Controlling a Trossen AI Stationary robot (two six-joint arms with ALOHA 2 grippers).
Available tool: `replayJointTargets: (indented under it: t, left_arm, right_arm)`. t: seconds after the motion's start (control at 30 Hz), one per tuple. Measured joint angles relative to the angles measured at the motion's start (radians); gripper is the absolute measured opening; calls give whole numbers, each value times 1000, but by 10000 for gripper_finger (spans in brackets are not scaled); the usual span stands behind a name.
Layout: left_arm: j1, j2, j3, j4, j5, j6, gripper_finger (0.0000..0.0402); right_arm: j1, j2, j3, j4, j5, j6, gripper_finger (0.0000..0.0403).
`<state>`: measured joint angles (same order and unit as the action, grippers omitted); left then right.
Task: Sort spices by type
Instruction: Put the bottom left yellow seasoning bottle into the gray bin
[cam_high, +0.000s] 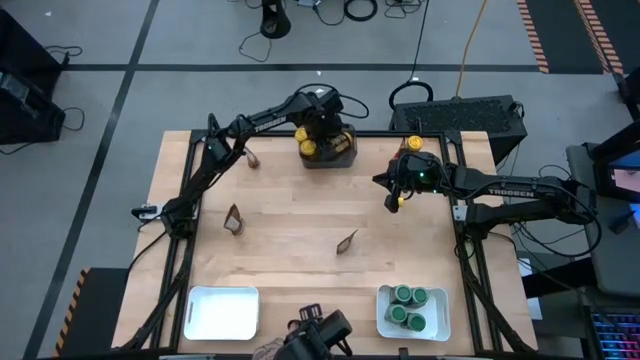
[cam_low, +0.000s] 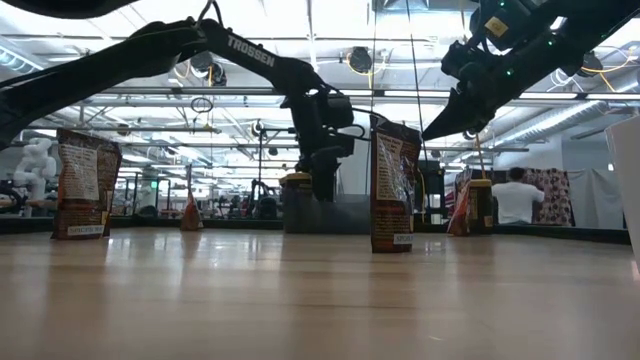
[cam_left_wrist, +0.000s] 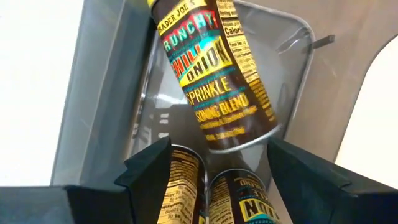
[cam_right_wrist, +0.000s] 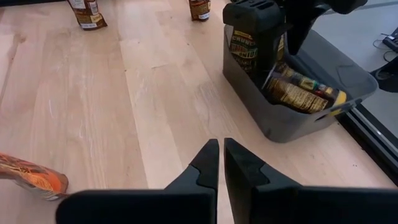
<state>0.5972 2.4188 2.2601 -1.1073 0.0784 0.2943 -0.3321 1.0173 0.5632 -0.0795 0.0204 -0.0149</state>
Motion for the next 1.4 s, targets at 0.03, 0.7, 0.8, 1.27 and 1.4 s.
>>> replayJointTargets:
  t: [0.03, 0.7, 0.8, 1.27, 1.4]
  left_arm:
    - [-1, -3, 0, -6, 0, 4, 266]
    - [-20, -14, 19, 58, 3, -181, 266]
    - [-28, -3, 19, 81, -1, -190, 266]
    - [-37, 70, 18, 103, -12, -236, 266]
    - [-37, 89, 19, 104, -5, -236, 266]
  right_arm:
    - [0, 0, 0, 0, 0, -1, 6]
    - [0, 0, 0, -4, 0, -15, 6]
    - [0, 0, 0, -7, -1, -15, 6]
    - [0, 0, 0, -18, -27, -16, 6]
    - [0, 0, 0, -20, -28, -18, 6]
